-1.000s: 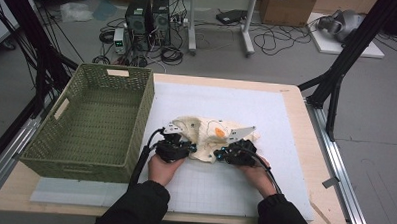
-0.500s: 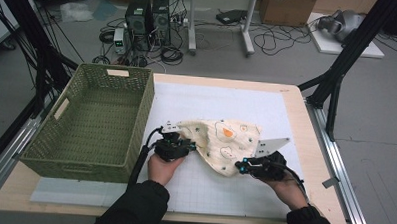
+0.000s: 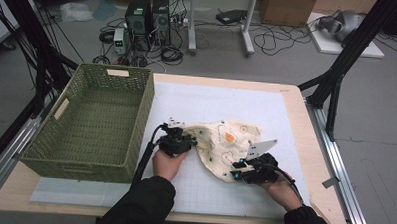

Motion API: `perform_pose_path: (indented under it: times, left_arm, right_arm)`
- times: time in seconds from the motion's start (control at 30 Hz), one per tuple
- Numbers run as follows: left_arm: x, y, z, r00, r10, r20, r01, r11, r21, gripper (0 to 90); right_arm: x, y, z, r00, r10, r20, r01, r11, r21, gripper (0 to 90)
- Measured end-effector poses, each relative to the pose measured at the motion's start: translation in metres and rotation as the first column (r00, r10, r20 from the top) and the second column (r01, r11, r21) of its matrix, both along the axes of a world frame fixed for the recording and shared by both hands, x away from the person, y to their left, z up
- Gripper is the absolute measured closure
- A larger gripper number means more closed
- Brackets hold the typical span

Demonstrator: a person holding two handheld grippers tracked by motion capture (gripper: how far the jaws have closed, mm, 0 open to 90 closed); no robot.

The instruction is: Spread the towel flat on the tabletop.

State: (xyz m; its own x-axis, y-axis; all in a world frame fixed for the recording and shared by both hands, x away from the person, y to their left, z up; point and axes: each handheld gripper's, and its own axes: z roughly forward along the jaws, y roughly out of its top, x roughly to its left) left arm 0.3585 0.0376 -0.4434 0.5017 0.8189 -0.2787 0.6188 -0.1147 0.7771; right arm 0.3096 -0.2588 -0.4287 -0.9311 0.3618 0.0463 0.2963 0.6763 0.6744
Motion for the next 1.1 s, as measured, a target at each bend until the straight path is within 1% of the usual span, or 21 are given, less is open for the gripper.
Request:
perform_pose_path:
  times: [0.03,0.07,0.1,0.17,0.2,0.23,0.27,0.3,0.37,0.43,0.47,0.53,0.6,0.67,0.7,0.73,0.8,0.83,0.93,1.03,1.1]
  left_arm:
    - [0.002,-0.001,0.0,1.0,-0.003,-0.002,0.003,1.0,0.008,86.0]
    - [0.004,-0.002,0.0,1.0,-0.006,-0.005,0.006,0.9999,0.009,89.0]
    - [0.006,-0.002,0.001,1.0,-0.004,-0.005,0.004,1.0,0.004,89.4]
    - [0.008,-0.001,0.006,0.9999,0.005,0.013,-0.005,1.0,0.0,89.6]
    - [0.008,-0.001,0.008,0.9997,0.012,0.023,-0.012,0.9998,-0.018,89.6]
    - [0.009,0.0,0.011,0.9994,0.023,0.027,-0.022,0.9992,-0.034,89.6]
    - [0.011,0.001,0.013,0.999,0.029,0.033,-0.028,0.999,-0.035,89.6]
    - [0.012,0.001,0.015,0.999,0.028,0.036,-0.027,0.9989,-0.039,89.6]
    - [0.016,0.001,0.019,0.9984,0.044,0.036,-0.041,0.9972,-0.063,89.6]
    - [0.02,0.004,0.023,0.9978,0.06,0.028,-0.058,0.9944,-0.089,89.7]
    - [0.021,0.005,0.024,0.9957,0.084,0.04,-0.079,0.9907,-0.111,89.7]
    - [0.023,0.007,0.024,0.9941,0.102,0.038,-0.096,0.9868,-0.13,89.7]
    - [0.027,0.007,0.019,0.9945,0.103,0.017,-0.1,0.9876,-0.121,89.6]
    - [0.03,0.005,0.012,0.9966,0.08,-0.021,-0.082,0.9907,-0.109,88.8]
    - [0.029,0.004,0.01,0.9976,0.066,-0.022,-0.068,0.9937,-0.089,86.7]
    - [0.027,0.002,0.009,0.9984,0.055,-0.013,-0.056,0.9961,-0.068,85.6]
    - [0.024,0.001,0.01,0.9994,0.035,0.0,-0.035,0.9978,-0.057,81.4]
    - [0.021,0.002,0.012,0.9995,0.03,0.008,-0.03,0.998,-0.056,79.0]
    - [0.011,0.006,0.014,0.9992,0.013,0.037,-0.011,0.9991,-0.041,74.9]
    - [0.001,0.013,0.013,0.9988,0.01,0.047,-0.007,0.9988,-0.048,72.2]
    - [-0.003,0.017,0.012,0.9989,0.01,0.046,-0.008,0.9991,-0.041,70.5]
  right_arm:
    - [0.001,0.001,-0.002,1.0,0.003,-0.001,-0.003,1.0,-0.006,66.2]
    - [0.001,0.002,-0.004,1.0,0.0,-0.01,0.0,0.9999,-0.013,67.8]
    - [0.002,0.003,-0.006,1.0,0.003,-0.008,-0.003,0.9996,-0.03,69.1]
    - [0.002,0.002,-0.008,1.0,-0.005,-0.006,0.005,0.9999,-0.012,73.3]
    - [0.003,0.002,-0.008,1.0,-0.002,-0.009,0.001,1.0,-0.009,76.1]
    - [0.002,0.001,-0.008,0.9999,-0.002,-0.014,0.002,0.9999,-0.012,79.9]
    - [0.002,0.001,-0.008,0.9999,0.006,-0.011,-0.006,0.9999,-0.012,85.5]
    - [0.002,0.001,-0.008,0.9999,0.013,-0.009,-0.014,0.9998,-0.015,87.9]
    - [0.001,0.0,-0.007,0.9993,0.035,-0.009,-0.036,0.9992,-0.017,88.9]
    - [0.001,-0.004,-0.006,0.9981,0.045,-0.041,-0.046,0.9989,-0.011,89.2]
    - [0.001,-0.006,-0.005,0.9977,0.049,-0.047,-0.05,0.9987,-0.006,89.2]
    - [-0.002,-0.011,-0.001,0.9963,0.063,-0.058,-0.062,0.9979,0.018,89.1]
    - [-0.006,-0.017,0.003,0.9972,0.058,-0.048,-0.057,0.998,0.027,89.1]
    - [-0.005,-0.022,0.003,0.9985,0.033,-0.043,-0.032,0.999,0.03,88.9]
    - [-0.004,-0.024,0.003,0.9989,0.022,-0.043,-0.021,0.9995,0.025,88.8]
    - [-0.003,-0.025,0.003,0.9988,0.021,-0.045,-0.019,0.9994,0.028,88.5]
    - [-0.003,-0.026,0.003,0.9993,0.009,-0.037,-0.008,0.9995,0.029,87.1]
    - [-0.003,-0.025,0.003,0.9992,-0.001,-0.039,0.002,0.9993,0.038,83.1]
    - [-0.002,-0.021,0.007,0.9998,-0.017,-0.012,0.018,0.9979,0.063,74.2]
    - [-0.003,-0.007,0.014,0.9998,-0.011,0.017,0.009,0.9963,0.086,70.8]
    - [-0.005,0.007,0.016,0.9995,0.004,0.032,-0.007,0.996,0.089,68.5]
